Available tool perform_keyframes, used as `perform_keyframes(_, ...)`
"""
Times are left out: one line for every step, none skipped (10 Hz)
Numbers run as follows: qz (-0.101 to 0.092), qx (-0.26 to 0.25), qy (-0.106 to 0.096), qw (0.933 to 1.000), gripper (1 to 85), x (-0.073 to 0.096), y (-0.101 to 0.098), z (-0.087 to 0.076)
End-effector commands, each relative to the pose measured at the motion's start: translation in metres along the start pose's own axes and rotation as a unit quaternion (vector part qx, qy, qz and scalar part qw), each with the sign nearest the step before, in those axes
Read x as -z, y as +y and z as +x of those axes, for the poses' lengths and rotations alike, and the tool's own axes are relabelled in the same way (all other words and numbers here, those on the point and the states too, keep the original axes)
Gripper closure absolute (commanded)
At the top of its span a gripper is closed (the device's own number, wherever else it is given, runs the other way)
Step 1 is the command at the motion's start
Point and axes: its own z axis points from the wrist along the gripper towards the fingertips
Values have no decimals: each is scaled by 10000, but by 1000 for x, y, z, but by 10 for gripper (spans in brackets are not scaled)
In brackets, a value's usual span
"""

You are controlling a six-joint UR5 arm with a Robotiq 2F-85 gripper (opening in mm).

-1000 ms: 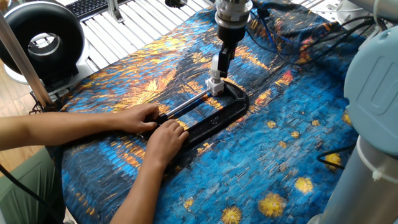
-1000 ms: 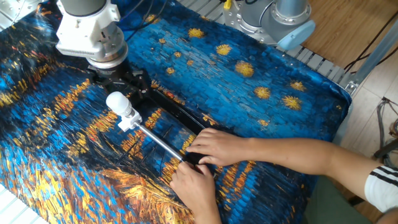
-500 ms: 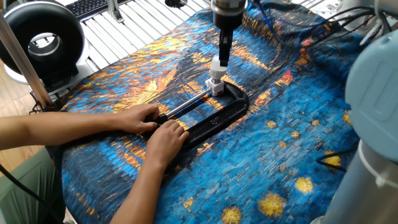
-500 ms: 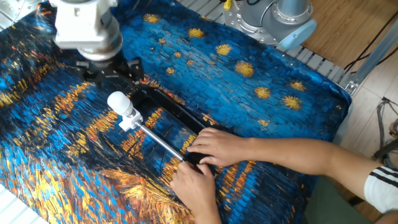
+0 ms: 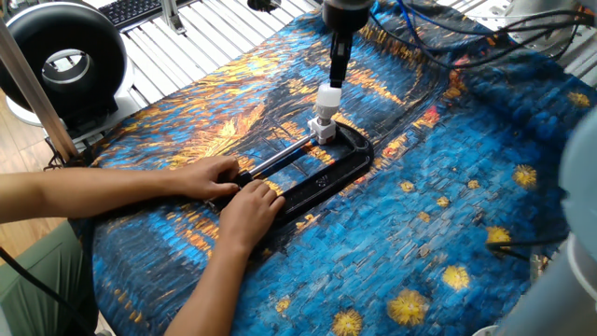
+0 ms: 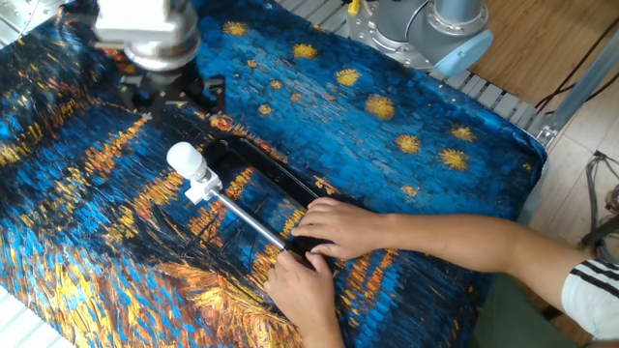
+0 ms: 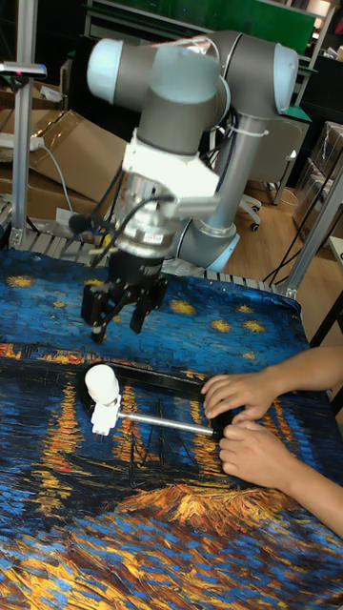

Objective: Install the light bulb by rotating it

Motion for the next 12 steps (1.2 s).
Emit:
perform_keyframes(20, 124, -250, 9996, 167, 12, 11, 2)
perform_keyframes(44, 348, -324, 9989, 153, 8, -3, -14)
perform_keyframes(20, 424, -316, 9986, 153, -2, -8, -27)
perform_keyframes(-72, 556, -301, 9980, 153, -10, -14, -40)
perform_keyframes(-144, 682, -300, 9971, 150, -17, -17, -49)
perform_keyframes(-185, 774, -279, 9964, 150, -21, -18, -52)
perform_keyframes(-161, 872, -215, 9958, 143, -22, -17, -48)
perform_keyframes(-182, 983, -151, 9949, 143, -21, -16, -42)
perform_keyframes(-127, 1173, -86, 9930, 147, -24, -22, -35)
perform_keyframes(-183, 1289, -127, 9914, 150, -31, -26, -34)
perform_keyframes(-169, 1417, -149, 9896, 150, -36, -32, -33)
perform_keyframes(-181, 1520, -189, 9880, 150, -42, -36, -30)
